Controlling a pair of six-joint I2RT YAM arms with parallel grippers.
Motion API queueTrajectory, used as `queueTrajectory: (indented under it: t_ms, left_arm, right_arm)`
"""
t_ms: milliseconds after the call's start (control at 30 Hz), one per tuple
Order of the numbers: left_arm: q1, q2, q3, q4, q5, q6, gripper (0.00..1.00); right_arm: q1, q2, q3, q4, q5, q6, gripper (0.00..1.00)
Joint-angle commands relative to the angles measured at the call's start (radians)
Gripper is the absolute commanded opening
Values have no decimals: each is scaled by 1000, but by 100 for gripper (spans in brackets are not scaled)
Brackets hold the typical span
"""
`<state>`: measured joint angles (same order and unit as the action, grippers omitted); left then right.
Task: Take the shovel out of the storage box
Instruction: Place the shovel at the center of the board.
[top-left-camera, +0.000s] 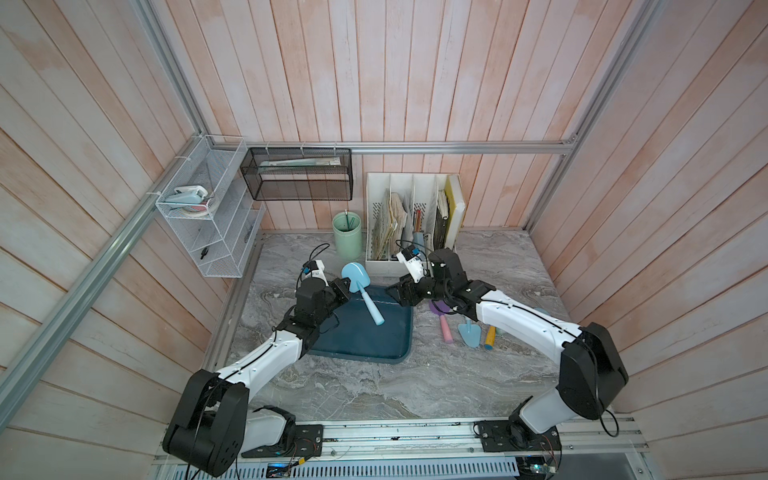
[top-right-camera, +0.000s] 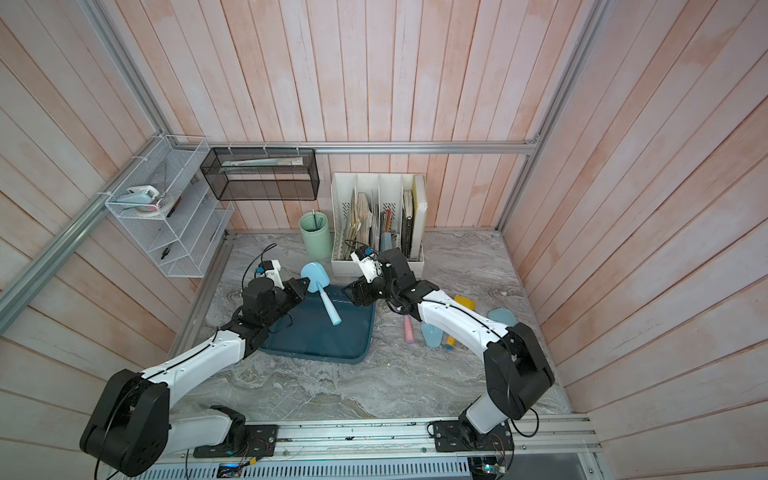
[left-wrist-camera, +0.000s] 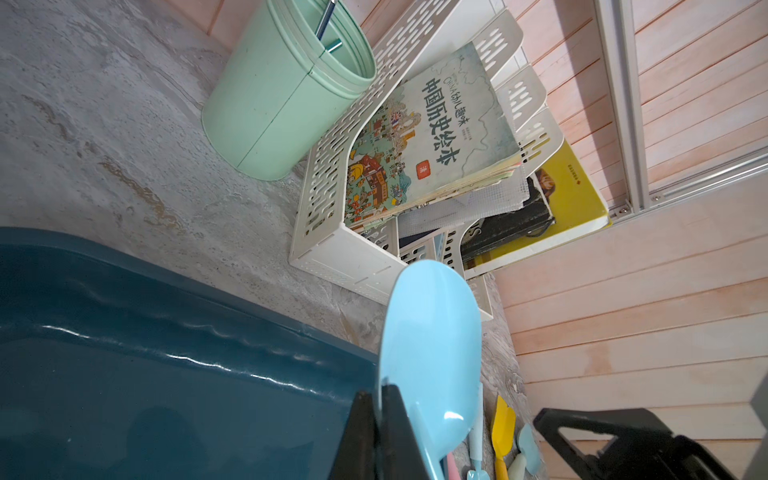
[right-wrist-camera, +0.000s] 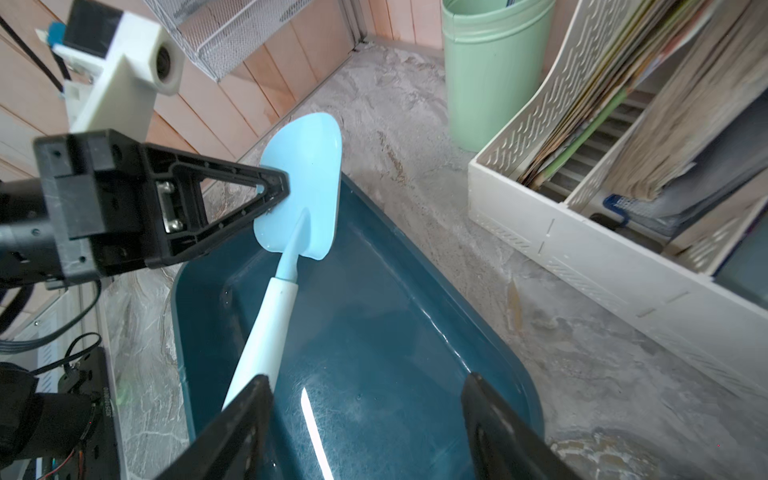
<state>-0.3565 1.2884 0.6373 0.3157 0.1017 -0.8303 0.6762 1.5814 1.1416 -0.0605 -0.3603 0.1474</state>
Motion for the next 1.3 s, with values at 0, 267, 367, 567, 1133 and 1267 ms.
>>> queueTrajectory:
  t_ms: [0, 267, 367, 567, 1133, 1267]
  left_arm:
    - [-2, 2, 44, -3, 19, 21, 0]
    - [-2, 0, 37, -3, 13, 20, 0]
    - [-1, -4, 30, -4, 6, 19, 0]
    - [-2, -3, 31, -1, 7, 13, 0]
    - [-2, -14, 2, 0, -2, 8, 0]
    - [-2, -11, 1, 0, -2, 7, 0]
  right_arm:
    - [33, 43, 49, -19, -19, -37, 75]
    - [69, 86, 14, 50, -100, 13, 75]
    - [78, 86, -7, 71, -111, 32, 75]
    - [105, 107, -26, 85, -139, 52, 75]
    - [108, 90, -56, 194, -118, 132, 0]
    - [108, 73, -59, 194, -98, 133, 0]
